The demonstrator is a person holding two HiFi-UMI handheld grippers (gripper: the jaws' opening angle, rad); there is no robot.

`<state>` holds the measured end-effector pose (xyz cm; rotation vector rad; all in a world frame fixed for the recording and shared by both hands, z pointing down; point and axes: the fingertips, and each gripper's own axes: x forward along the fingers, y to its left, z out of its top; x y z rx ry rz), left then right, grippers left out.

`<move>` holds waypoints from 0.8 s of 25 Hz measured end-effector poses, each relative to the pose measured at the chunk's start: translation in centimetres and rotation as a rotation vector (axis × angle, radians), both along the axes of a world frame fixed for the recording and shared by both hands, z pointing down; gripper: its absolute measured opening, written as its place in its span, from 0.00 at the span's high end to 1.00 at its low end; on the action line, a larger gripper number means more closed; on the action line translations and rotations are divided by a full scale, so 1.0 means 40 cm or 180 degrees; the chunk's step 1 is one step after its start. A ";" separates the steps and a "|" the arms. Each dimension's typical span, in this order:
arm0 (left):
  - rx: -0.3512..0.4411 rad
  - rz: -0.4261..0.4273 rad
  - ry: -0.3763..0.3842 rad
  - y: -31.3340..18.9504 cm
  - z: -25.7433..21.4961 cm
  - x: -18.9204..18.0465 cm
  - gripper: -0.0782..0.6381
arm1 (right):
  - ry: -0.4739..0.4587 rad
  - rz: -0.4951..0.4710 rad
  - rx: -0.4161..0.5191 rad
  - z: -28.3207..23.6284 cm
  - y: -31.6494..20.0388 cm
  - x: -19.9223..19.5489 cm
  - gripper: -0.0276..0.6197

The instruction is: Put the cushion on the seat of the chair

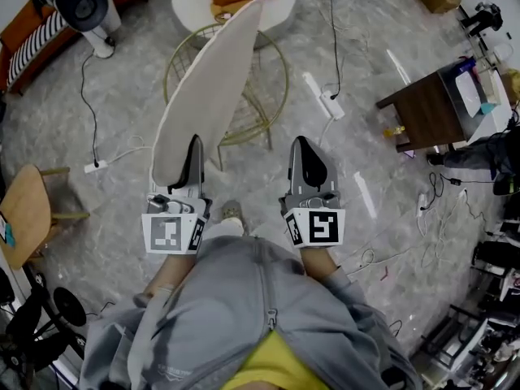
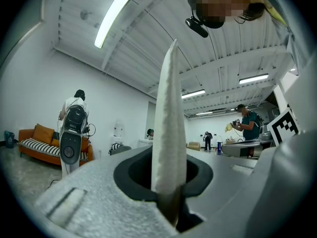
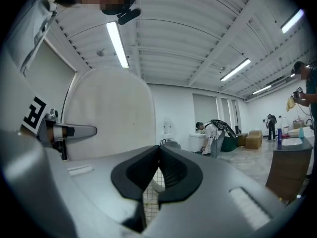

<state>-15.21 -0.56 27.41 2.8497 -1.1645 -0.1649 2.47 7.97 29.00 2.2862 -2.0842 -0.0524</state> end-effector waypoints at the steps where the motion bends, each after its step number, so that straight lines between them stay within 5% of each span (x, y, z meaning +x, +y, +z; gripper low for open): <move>1: -0.0011 -0.0001 0.0007 -0.008 0.003 0.003 0.81 | 0.0002 -0.0007 -0.0018 0.003 -0.010 0.002 0.96; 11: -0.0064 -0.0216 0.0089 -0.081 0.016 0.041 0.81 | 0.0034 -0.0285 -0.0044 0.014 -0.129 0.053 0.96; 20: -0.0086 -0.0560 0.0230 -0.199 0.008 0.201 0.81 | 0.0163 -0.0888 -0.0051 0.008 -0.331 0.183 0.96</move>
